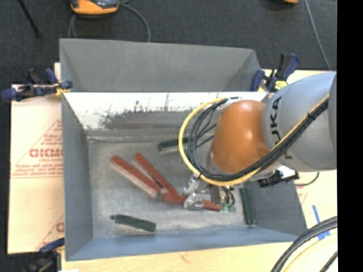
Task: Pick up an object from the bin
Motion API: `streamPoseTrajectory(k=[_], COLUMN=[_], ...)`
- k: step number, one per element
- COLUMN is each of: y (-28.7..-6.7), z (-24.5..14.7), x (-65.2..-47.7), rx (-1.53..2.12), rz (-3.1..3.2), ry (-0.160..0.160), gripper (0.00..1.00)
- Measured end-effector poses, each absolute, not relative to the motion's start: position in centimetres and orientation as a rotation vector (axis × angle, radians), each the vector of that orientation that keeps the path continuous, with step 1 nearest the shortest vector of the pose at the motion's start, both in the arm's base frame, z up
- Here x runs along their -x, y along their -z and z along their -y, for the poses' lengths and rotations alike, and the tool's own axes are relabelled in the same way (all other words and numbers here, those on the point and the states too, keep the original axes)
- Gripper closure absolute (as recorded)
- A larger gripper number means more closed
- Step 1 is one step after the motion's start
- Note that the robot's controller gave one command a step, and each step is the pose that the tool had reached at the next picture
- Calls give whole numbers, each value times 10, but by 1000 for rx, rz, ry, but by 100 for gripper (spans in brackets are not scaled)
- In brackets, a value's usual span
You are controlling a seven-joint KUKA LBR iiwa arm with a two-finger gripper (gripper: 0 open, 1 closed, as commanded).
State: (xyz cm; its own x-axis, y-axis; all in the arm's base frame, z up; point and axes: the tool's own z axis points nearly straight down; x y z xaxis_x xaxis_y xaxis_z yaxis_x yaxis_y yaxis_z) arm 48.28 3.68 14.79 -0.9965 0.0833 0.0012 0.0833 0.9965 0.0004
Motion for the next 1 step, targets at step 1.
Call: streamPoseTrajectory(k=[1], y=[-165], z=[-37], x=[-483], rx=[131], rz=[3139], ry=[1], gripper=[100])
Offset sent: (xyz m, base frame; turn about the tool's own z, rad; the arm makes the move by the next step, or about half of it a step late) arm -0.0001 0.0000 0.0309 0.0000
